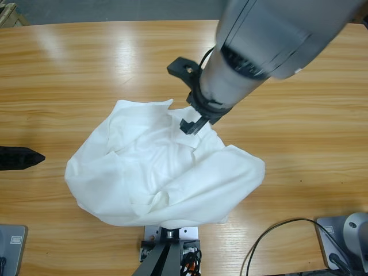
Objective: Fold clothes
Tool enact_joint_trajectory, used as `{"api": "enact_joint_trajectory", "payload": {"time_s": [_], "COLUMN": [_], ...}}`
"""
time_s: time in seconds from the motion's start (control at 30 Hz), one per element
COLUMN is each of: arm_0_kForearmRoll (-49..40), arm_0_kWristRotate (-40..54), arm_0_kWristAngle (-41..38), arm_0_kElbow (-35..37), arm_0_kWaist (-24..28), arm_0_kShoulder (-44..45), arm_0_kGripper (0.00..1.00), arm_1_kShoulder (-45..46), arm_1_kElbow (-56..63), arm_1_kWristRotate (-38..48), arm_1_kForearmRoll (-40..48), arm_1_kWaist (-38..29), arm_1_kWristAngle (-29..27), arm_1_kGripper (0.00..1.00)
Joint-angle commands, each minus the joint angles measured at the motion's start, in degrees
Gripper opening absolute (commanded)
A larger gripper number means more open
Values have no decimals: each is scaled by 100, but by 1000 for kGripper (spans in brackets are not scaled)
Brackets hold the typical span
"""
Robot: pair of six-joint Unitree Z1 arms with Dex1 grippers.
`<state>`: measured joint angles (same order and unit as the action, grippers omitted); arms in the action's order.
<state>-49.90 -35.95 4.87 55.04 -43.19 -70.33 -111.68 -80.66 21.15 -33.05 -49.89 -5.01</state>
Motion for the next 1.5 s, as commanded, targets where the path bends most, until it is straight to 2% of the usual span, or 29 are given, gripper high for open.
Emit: {"api": "enact_joint_trajectory", "payload": {"time_s": [0.03,0.27,0.43,0.6,0.67,0.7,0.77,0.8,1.0,1.3,1.5], "arm_0_kForearmRoll": [42,59,59,59,59,59,59,59,149,217,356], "arm_0_kWristRotate": [-113,-79,-70,-62,-53,-53,-53,-53,-53,-44,-62], "arm_0_kWristAngle": [66,66,36,14,14,14,14,14,-22,-57,-57], "arm_0_kElbow": [-130,-140,-116,-121,-116,-116,-116,-116,-142,-174,-183], "arm_0_kWaist": [-58,-58,-58,-58,-58,-58,-58,-58,-58,-72,-146], "arm_0_kShoulder": [-287,-327,-273,-192,-171,-160,-144,-137,-174,-195,-248], "arm_0_kGripper": [1000,1000,1000,1000,1000,1000,1000,1000,1000,1000,1000], "arm_1_kShoulder": [-653,-820,-1043,-1217,-1263,-1277,-1251,-1216,-920,-47,440], "arm_1_kElbow": [578,657,657,589,543,520,511,516,497,146,-1011], "arm_1_kWristRotate": [277,398,398,398,368,344,261,212,-27,-145,-168], "arm_1_kForearmRoll": [584,853,880,911,932,934,971,992,1011,938,154], "arm_1_kWaist": [-207,-346,-346,-346,-337,-316,-291,-286,-286,-244,568], "arm_1_kWristAngle": [71,69,51,36,36,36,-3,-72,-509,-523,-161], "arm_1_kGripper": [1000,983,752,719,600,501,35,0,0,0,0]}}
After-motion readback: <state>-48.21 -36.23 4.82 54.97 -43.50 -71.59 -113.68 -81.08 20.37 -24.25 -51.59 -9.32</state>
